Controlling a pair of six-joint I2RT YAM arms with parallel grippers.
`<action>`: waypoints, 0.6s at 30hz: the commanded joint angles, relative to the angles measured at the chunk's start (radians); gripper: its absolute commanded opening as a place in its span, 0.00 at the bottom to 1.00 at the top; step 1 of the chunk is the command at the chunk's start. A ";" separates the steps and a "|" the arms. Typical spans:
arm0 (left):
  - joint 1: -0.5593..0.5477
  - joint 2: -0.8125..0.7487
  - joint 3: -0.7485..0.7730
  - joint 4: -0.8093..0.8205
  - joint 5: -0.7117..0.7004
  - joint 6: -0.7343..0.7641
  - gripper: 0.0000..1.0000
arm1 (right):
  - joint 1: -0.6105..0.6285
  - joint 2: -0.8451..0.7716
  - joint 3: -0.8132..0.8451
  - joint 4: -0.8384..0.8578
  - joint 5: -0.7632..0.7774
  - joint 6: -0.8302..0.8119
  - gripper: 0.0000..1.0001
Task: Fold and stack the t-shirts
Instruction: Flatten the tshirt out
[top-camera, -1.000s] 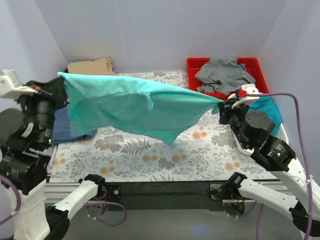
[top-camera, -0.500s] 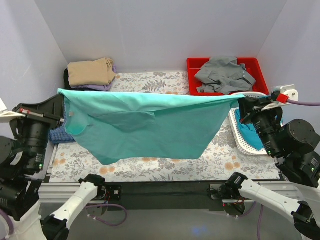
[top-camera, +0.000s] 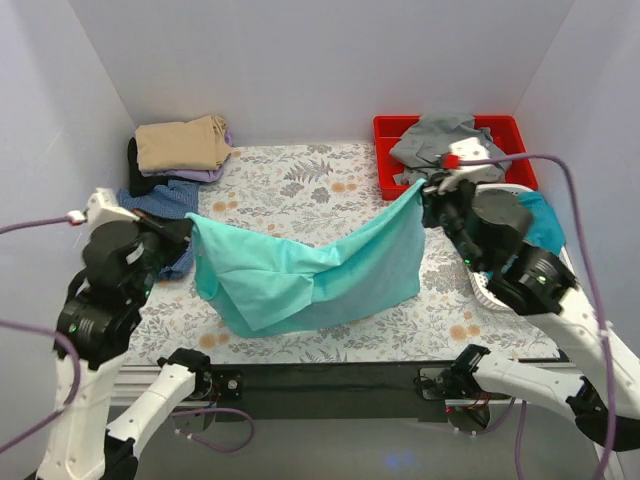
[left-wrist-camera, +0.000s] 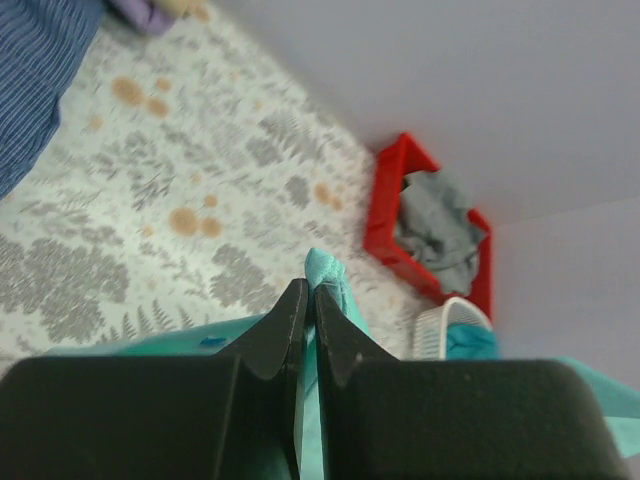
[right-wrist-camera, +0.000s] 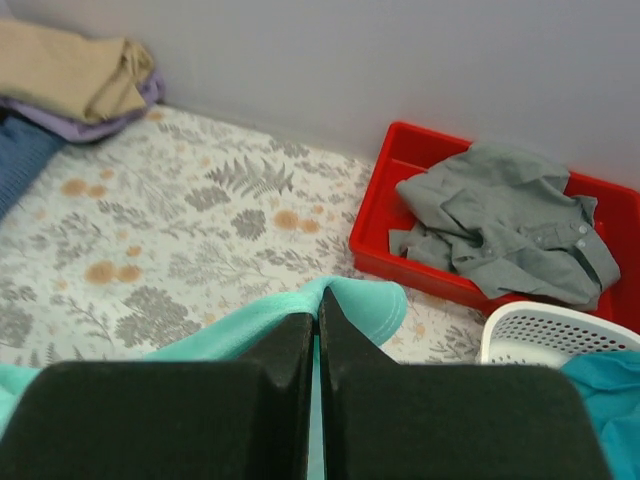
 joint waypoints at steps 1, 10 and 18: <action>0.002 0.057 -0.070 0.059 -0.033 -0.008 0.00 | -0.001 0.100 -0.046 0.113 0.062 -0.064 0.01; 0.004 0.289 -0.063 0.291 -0.353 0.185 0.00 | -0.136 0.443 -0.083 0.237 0.061 -0.102 0.01; 0.017 0.537 -0.156 0.564 -0.358 0.287 0.00 | -0.317 0.710 -0.052 0.379 -0.070 -0.081 0.01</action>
